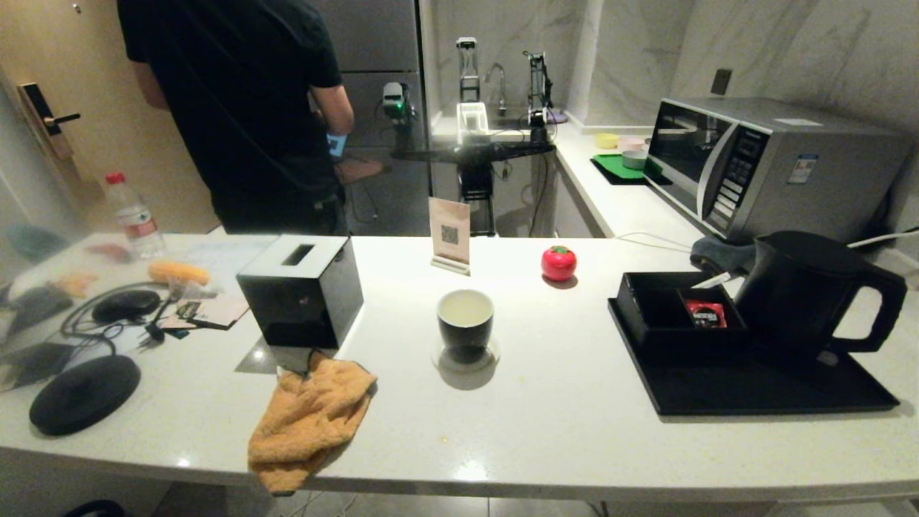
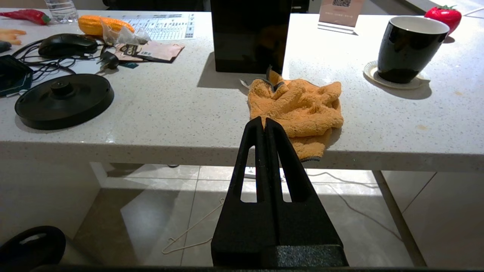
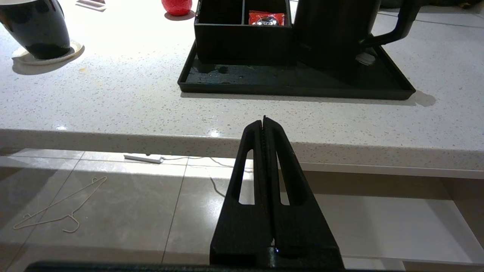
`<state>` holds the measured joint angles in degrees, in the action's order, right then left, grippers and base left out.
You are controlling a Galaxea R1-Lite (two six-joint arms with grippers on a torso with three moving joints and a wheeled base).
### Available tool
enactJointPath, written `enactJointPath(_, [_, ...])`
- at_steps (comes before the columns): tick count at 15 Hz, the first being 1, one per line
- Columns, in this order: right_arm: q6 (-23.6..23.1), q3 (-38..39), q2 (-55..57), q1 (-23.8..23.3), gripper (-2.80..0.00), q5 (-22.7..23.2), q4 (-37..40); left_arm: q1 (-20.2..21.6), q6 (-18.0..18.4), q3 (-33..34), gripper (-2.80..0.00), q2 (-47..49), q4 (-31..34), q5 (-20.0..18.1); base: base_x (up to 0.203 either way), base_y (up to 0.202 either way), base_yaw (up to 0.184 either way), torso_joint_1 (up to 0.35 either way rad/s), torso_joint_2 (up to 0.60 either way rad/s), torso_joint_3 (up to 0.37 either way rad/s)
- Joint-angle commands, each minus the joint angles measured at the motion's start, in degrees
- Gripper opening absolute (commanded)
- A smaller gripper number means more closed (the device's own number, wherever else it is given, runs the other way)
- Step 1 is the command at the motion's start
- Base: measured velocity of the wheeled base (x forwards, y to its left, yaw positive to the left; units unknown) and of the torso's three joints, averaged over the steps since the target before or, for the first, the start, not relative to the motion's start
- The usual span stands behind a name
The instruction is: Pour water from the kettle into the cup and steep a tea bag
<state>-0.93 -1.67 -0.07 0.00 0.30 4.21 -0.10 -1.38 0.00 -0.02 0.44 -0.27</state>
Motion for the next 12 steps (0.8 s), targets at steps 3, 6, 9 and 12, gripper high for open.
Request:
enactJointPath(3, [-0.04,0.0,0.07,0.0,-2.8,0.05,0.01,0.01,-0.04,0.0,-2.8,0.02,0.0,0.0,0.0,0.0,0.0,0.0,0.0,0.0])
enactJointPath(6, [-0.04,0.0,0.07,0.0,-2.8,0.05,0.01,0.01,-0.03,0.0,-2.8,0.02,0.0,0.0,0.0,0.0,0.0,0.0,0.0,0.0])
enactJointPath(9, [0.05,-0.09,0.07,0.0,-2.8,-0.04,0.1,0.01,-0.03,0.0,-2.8,0.02,0.0,0.0,0.0,0.0,0.0,0.0,0.0,0.0])
enactJointPath(12, [0.05,-0.09,0.07,0.0,-2.8,-0.04,0.01,0.01,-0.03,0.0,-2.8,0.02,0.0,0.0,0.0,0.0,0.0,0.0,0.0,0.0])
